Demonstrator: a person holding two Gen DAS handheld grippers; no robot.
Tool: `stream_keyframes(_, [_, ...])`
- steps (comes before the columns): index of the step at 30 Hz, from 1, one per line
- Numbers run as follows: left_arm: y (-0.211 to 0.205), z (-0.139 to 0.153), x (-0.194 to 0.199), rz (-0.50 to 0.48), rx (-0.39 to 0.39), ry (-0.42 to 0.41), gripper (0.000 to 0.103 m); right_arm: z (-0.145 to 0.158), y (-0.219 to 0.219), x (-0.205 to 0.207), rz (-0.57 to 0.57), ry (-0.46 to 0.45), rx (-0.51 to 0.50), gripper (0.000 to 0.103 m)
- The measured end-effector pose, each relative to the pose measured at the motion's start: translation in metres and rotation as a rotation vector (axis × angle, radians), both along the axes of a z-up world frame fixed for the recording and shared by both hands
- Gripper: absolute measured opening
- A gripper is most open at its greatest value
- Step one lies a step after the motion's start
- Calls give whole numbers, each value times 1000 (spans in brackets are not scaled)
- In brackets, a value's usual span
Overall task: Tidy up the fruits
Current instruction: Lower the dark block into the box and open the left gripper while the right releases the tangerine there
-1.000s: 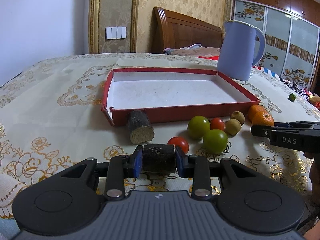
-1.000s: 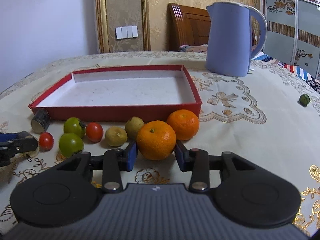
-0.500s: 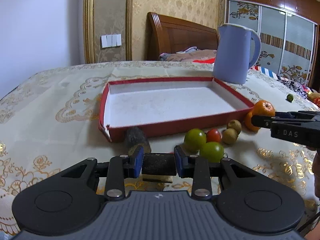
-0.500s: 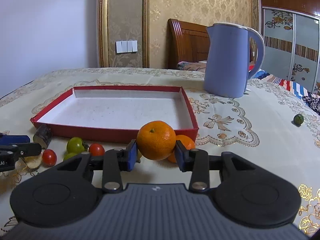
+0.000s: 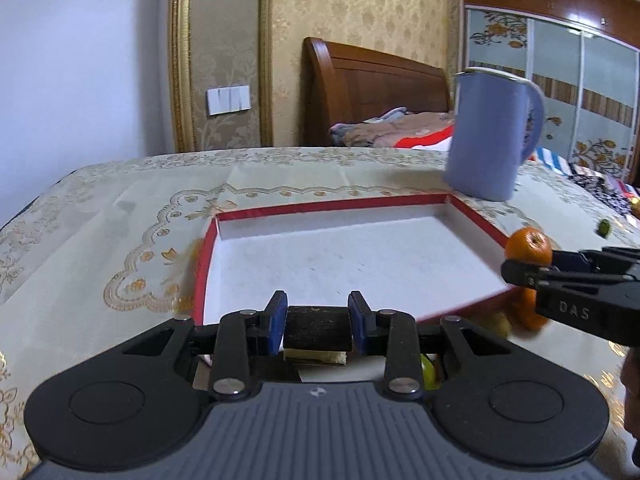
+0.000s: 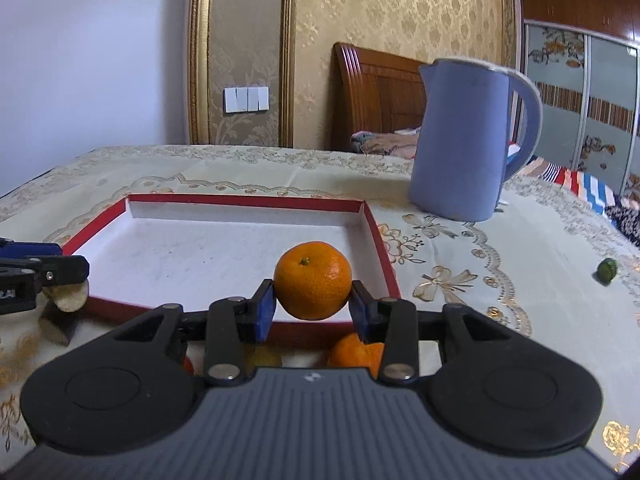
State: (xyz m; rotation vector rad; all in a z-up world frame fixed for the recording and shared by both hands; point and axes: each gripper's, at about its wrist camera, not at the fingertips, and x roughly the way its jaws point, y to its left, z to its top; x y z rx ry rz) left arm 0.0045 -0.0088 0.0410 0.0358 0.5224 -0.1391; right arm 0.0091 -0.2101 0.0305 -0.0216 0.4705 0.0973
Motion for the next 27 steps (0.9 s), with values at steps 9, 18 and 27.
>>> stream_keyframes(9, [-6, -8, 55, 69, 32, 31, 33, -7, 10, 65, -24, 56, -30, 37])
stream_keyframes(18, [1, -23, 106, 149, 20, 105, 32, -26, 13, 125, -54, 161, -5, 37])
stream_keyframes(27, [-6, -26, 114, 164, 51, 84, 33, -31, 15, 130, -38, 172, -8, 38])
